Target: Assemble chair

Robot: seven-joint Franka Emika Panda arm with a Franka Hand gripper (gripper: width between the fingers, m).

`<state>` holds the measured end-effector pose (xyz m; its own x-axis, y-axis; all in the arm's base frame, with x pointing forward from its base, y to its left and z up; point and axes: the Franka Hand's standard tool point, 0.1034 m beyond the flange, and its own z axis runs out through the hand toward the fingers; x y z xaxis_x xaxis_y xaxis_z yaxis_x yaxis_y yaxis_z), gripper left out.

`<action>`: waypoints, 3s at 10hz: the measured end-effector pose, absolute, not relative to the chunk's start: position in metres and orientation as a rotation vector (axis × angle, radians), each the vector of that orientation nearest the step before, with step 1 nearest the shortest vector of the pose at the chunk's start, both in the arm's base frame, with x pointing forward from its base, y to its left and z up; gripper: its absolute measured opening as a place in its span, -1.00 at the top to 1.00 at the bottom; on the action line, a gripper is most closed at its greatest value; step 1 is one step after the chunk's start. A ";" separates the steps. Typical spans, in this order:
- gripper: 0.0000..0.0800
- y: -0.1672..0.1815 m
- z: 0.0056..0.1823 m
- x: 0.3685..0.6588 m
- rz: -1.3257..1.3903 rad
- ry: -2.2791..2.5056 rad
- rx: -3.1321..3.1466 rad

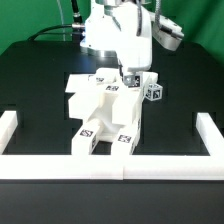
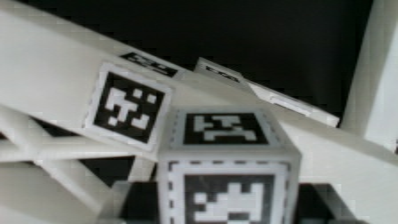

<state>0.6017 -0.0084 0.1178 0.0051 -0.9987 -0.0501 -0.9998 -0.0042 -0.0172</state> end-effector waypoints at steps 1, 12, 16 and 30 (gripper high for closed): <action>0.27 -0.007 0.118 0.602 0.046 2.246 -2.119; -0.62 0.008 0.119 0.603 0.077 2.011 -2.321; -0.62 0.007 0.119 0.603 0.059 1.612 -2.608; -0.62 0.003 0.114 0.601 0.007 0.126 -3.101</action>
Offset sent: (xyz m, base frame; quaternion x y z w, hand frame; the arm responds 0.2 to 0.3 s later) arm 0.0000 0.0000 0.0000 0.0000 0.0000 0.1296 0.9916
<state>0.6015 0.0027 0.1137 0.9967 -0.0807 -0.0061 -0.0809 -0.9960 -0.0376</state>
